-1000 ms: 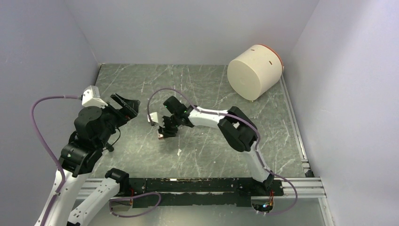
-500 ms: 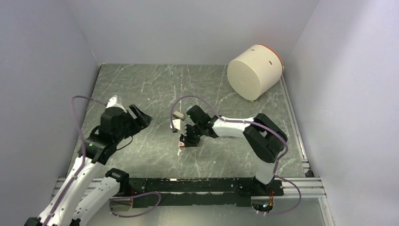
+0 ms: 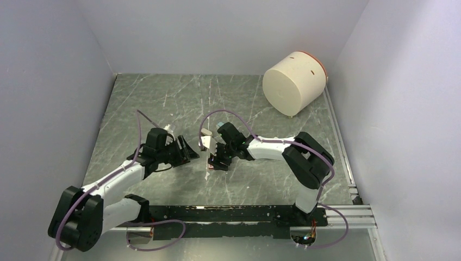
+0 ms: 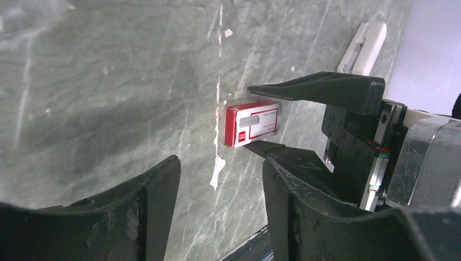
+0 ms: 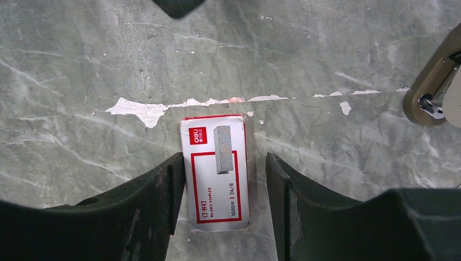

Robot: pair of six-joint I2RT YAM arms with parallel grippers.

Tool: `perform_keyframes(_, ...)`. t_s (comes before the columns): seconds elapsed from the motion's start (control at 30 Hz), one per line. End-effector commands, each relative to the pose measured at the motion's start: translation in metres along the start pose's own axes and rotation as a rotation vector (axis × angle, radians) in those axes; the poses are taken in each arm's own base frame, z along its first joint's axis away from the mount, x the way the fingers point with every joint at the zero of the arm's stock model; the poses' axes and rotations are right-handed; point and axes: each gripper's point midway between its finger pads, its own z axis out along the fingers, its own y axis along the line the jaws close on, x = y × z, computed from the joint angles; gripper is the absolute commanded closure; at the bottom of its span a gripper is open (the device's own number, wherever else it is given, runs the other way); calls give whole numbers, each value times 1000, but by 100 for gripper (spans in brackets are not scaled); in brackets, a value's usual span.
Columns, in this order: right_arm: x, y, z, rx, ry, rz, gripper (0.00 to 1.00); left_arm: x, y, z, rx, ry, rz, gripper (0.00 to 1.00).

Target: Load the staples into the stapler

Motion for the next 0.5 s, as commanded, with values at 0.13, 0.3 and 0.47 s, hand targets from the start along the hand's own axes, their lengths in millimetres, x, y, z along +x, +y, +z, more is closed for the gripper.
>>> perform_keyframes(0.13, 5, 4, 0, 1, 5, -1, 43, -3, -41, 18, 231, -5, 64, 39)
perform_keyframes(0.3, -7, 0, 4, 13, -24, -2, 49, 10, -31, 39, 179, 34, 99, 39)
perform_keyframes(0.47, -15, -7, 6, 36, -43, -19, 52, 14, -32, 50, 202, 59, 113, 49)
